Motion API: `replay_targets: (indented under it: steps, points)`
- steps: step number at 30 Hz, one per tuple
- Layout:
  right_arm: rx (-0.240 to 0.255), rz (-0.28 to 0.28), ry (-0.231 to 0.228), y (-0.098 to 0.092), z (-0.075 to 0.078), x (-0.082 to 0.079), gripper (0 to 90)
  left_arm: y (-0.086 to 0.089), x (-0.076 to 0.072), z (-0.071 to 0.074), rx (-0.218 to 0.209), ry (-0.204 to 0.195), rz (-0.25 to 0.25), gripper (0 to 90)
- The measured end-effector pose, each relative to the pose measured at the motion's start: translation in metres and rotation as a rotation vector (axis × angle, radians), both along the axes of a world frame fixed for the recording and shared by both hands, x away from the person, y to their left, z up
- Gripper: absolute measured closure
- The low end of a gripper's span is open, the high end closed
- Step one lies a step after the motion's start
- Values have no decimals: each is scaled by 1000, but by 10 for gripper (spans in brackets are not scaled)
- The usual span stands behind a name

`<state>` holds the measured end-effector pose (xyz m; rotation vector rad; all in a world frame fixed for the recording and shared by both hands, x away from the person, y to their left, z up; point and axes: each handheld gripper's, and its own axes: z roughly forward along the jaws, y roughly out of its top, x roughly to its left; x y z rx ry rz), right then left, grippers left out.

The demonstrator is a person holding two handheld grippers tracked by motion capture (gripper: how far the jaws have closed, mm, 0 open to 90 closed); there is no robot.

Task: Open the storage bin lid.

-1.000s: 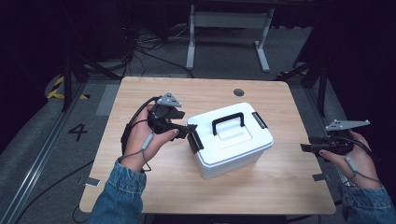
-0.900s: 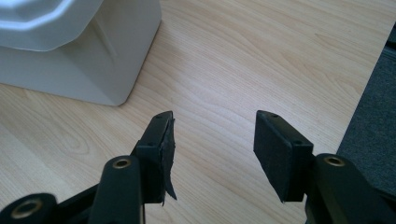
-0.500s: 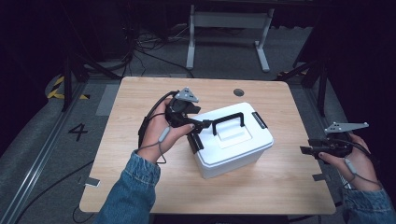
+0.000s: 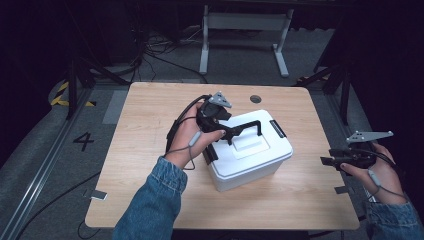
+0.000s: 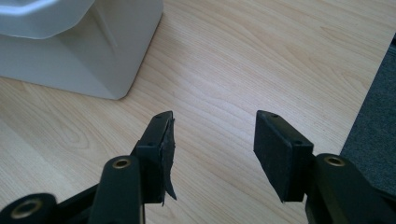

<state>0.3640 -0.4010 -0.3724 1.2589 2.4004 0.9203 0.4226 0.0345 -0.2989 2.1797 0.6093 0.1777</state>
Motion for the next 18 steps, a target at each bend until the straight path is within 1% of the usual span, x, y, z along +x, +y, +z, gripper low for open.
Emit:
replay_targets:
  steps: [1,3,5,6,8,9,12,13,14,15,16,17,18]
  points:
    - [2,-1,8,1,-1,0,490,-4,3,-2,6,2,-7,370]
    - [1,0,8,1,-1,0,490,-6,4,-4,-1,3,-6,371]
    - [2,0,9,1,-2,0,490,-10,7,-7,3,15,-13,371]
    - [3,-1,9,1,-1,0,490,-13,8,-10,-4,18,-13,372]
    - [2,-1,8,0,-2,1,490,-16,10,-13,-4,25,-20,381]
    - [1,1,7,0,-2,1,490,-18,12,-15,7,25,-29,388]
    - [-3,6,3,1,-2,1,490,-22,14,-19,11,31,-34,417]
    - [-3,7,3,1,-2,1,490,-23,15,-19,24,33,-48,428]
    - [-3,8,3,1,-3,1,490,-25,15,-21,19,42,-44,437]
    - [-2,12,2,2,-3,1,490,-26,15,-22,23,40,-48,448]
    - [-3,13,3,2,-3,1,490,-27,16,-23,36,40,-56,463]
    - [-4,13,4,2,-3,2,490,-28,16,-23,35,46,-51,492]
    - [-4,13,4,2,-3,2,490,-29,17,-24,44,48,-59,492]
